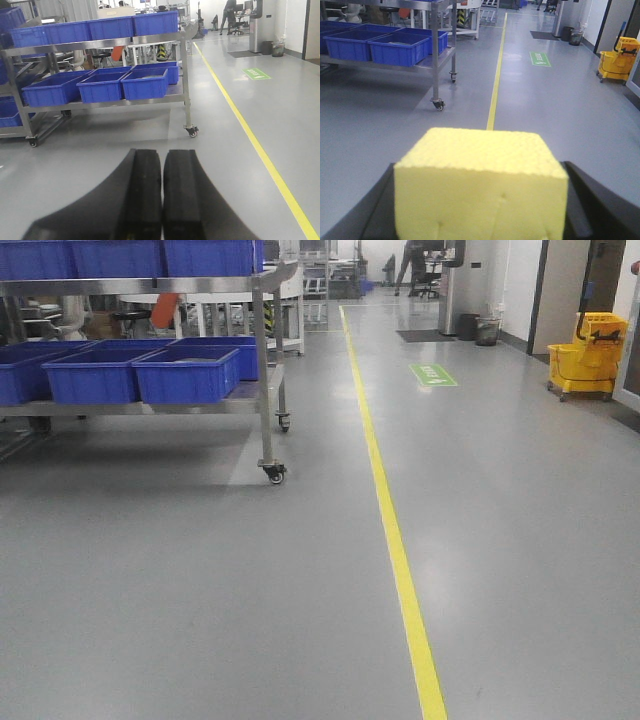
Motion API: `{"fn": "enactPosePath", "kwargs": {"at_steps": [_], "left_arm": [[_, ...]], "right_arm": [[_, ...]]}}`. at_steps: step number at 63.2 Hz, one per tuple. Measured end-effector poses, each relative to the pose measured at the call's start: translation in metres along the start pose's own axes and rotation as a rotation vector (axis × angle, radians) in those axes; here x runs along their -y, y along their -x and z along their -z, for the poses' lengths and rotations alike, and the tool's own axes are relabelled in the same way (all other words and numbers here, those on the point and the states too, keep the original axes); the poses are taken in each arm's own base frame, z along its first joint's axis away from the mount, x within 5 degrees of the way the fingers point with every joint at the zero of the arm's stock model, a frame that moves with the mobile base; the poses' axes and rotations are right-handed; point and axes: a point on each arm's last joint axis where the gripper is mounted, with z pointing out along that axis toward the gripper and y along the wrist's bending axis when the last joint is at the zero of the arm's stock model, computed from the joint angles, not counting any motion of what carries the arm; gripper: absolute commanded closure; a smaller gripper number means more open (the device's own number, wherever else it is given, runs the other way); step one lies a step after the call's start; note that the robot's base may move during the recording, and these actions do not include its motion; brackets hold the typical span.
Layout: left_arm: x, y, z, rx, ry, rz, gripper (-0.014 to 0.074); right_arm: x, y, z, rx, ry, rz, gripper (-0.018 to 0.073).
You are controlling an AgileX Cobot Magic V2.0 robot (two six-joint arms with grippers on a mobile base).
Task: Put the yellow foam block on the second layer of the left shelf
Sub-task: 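Drive the base away from the table down the aisle holding the block, then turn the base and drive toward the shelf rack of blue bins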
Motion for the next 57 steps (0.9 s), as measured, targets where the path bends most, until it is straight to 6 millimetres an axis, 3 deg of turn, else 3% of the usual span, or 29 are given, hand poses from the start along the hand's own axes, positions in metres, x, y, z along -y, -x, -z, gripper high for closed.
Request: {"fn": "enactPosePath", "kwargs": {"at_steps": [57], "left_arm": [[0.0000,0.0000,0.0000,0.000,0.000,0.000,0.0472]], "right_arm": [[0.0000,0.0000,0.0000,0.000,0.000,0.000,0.0037]]}}
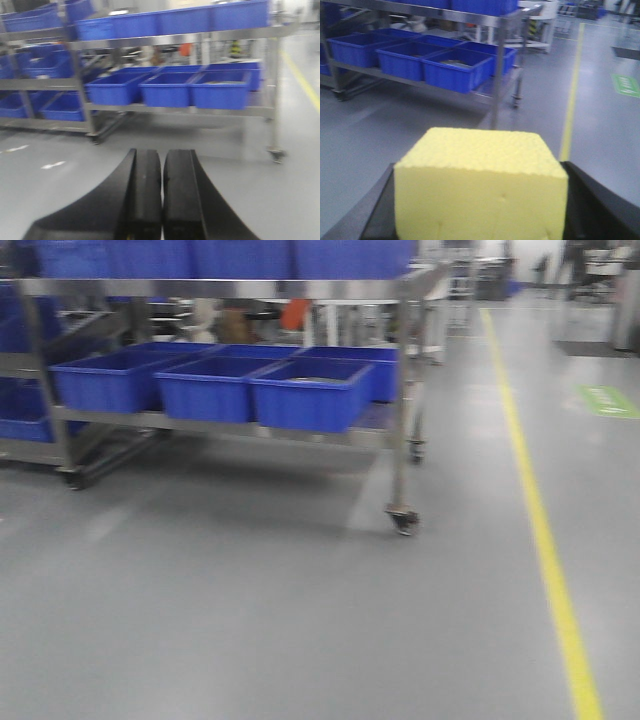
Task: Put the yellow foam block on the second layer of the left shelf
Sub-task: 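Turn the base and drive toward the shelf rack of blue bins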
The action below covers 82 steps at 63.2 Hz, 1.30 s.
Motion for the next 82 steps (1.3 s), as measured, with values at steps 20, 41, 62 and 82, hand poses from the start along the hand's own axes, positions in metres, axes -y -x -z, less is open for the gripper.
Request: {"fn": "enactPosePath", "kwargs": {"at_steps": [20,41,62,82], "left_arm": [[0.0000,0.0000,0.0000,0.000,0.000,0.000,0.0472],[0.0000,0.0000,0.0000,0.000,0.000,0.000,0.0472],[0.0000,0.0000,0.0000,0.000,0.000,0.000,0.0472],[0.0000,0.0000,0.0000,0.000,0.000,0.000,0.0472]], "right_arm": [[0.0000,0.0000,0.0000,0.000,0.000,0.000,0.0037],[0.0000,-0.0002,0.0000,-0.002,0.000,0.000,0.0037],[0.0001,-0.0005,0.0000,-0.005,-0.001,0.000,0.0037],[0.0002,-0.0006,0.0000,-0.007,-0.002,0.000,0.0037]]}}
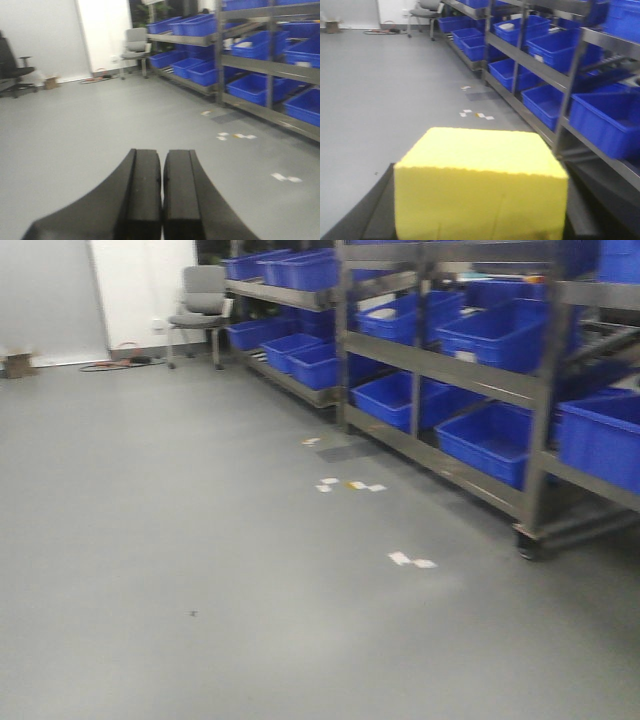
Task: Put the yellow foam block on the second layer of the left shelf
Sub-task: 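Turn the base and drive toward the shelf rack of blue bins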
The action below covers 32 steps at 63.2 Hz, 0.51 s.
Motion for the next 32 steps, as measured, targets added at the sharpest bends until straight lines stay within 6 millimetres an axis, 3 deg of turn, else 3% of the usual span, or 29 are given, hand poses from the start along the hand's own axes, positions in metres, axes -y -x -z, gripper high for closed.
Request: {"fn": "enactPosePath", "kwargs": {"at_steps": [32], "left_arm": [[0.0000,0.0000,0.0000,0.000,0.000,0.000,0.0472]], "right_arm": [[0.0000,0.0000,0.0000,0.000,0.000,0.000,0.0037]]}}
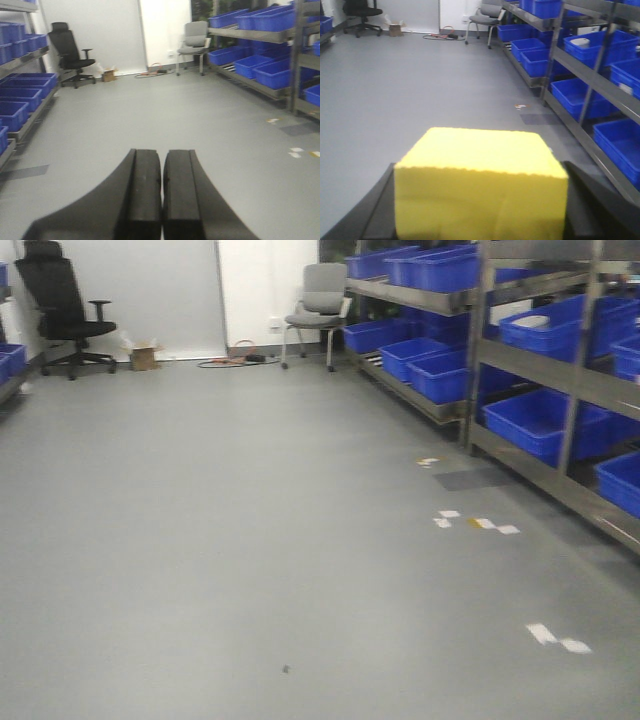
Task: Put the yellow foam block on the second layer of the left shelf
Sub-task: 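Turn the base and drive toward the shelf rack of blue bins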
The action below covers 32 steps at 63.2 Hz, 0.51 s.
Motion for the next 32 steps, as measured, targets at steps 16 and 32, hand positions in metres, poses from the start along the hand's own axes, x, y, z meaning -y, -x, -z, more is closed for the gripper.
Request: {"fn": "enactPosePath", "kwargs": {"at_steps": [16,32], "left_arm": [[0.0000,0.0000,0.0000,0.000,0.000,0.000,0.0472],[0.0000,0.0000,0.0000,0.000,0.000,0.000,0.0472]], "right_arm": [[0.0000,0.0000,0.0000,0.000,0.000,0.000,0.0037],[0.0000,0.0000,0.0000,0.000,0.000,0.000,0.0037]]}}
